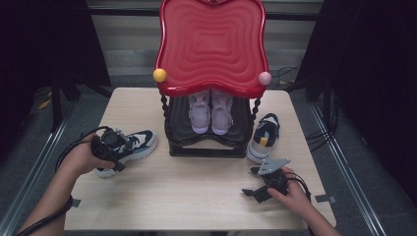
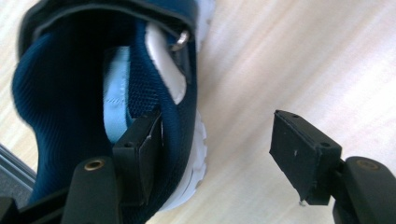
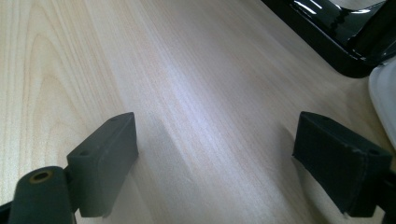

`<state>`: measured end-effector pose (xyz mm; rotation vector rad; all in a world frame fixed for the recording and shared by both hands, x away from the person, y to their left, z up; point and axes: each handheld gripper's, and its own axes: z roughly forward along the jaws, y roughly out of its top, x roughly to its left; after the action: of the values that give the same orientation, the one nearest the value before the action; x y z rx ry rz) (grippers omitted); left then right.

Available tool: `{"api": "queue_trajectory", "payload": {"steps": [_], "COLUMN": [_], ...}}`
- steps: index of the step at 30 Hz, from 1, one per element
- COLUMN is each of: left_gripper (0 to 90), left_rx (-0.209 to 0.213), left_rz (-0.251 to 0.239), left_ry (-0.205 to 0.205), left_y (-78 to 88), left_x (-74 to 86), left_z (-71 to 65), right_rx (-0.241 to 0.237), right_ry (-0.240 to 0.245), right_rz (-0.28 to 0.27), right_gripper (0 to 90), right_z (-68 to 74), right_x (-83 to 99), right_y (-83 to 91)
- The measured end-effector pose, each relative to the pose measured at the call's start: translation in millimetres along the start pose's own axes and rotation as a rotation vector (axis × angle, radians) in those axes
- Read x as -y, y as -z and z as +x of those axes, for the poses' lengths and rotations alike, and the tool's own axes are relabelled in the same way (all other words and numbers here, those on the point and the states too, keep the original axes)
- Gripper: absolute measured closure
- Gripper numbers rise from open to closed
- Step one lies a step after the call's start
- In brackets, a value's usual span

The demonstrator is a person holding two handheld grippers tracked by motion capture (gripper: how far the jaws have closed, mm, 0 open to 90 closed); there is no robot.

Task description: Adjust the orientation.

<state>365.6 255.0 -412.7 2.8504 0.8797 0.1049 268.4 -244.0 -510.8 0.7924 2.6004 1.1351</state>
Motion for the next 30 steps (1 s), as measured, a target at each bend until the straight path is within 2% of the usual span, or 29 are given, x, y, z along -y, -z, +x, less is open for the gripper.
{"api": "queue_trajectory", "payload": {"steps": [3,5,6,11,14,17,18,21,22,25,27,30], "left_gripper": [35.3,39.0,39.5,37.2,35.2,33.2,32.7,33.2,34.6,38.8,40.3,48.6], "left_rx": [0.023,0.036,0.058,0.059,0.06,0.034,0.022,0.027,0.026,0.027,0.029,0.037], "left_rz": [-0.011,-0.023,-0.028,-0.028,-0.035,-0.03,-0.012,0.008,0.013,0.023,0.033,0.042], "left_ry": [0.001,-0.006,-0.006,-0.071,-0.091,-0.102,-0.114,-0.116,-0.113,-0.137,-0.168,-0.171], "left_y": [0.5,1.0,1.4,3.2,2.9,2.1,2.1,-0.4,-1.5,-2.5,-2.2,-3.9], "left_x": [-3.4,-5.8,-8.2,-20.0,-24.2,-24.0,-22.9,-18.3,-16.6,-12.9,-11.4,-9.6], "left_z": [-7.4,-10.9,-14.4,-29.7,-34.7,-34.7,-32.9,-29.5,-29.0,-28.5,-28.7,-30.5], "right_rx": [0.0,0.0,0.001,0.001,0.001,0.001,0.001,0.001,0.001,0.001,0.001,0.001], "right_ry": [0.003,-0.001,0.004,0.002,0.004,0.004,0.004,0.004,0.002,0.004,0.005,0.002], "right_rz": [0.001,0.0,0.001,0.001,0.0,0.0,0.001,0.0,0.001,0.0,0.0,0.001], "right_gripper": [12.9,12.8,12.9,12.8,12.9,12.8,12.8,12.8,12.8,12.8,12.8,12.8], "right_z": [-0.1,0.1,-0.2,-0.2,-0.3,-0.3,-0.2,-0.3,-0.1,-0.3,-0.3,-0.1], "right_x": [0.0,0.0,0.0,0.0,-0.1,-0.1,-0.1,-0.1,0.0,-0.1,-0.1,-0.1], "right_y": [0.0,0.0,0.0,0.0,-0.1,-0.1,-0.1,-0.1,-0.1,-0.1,-0.1,-0.1]}}
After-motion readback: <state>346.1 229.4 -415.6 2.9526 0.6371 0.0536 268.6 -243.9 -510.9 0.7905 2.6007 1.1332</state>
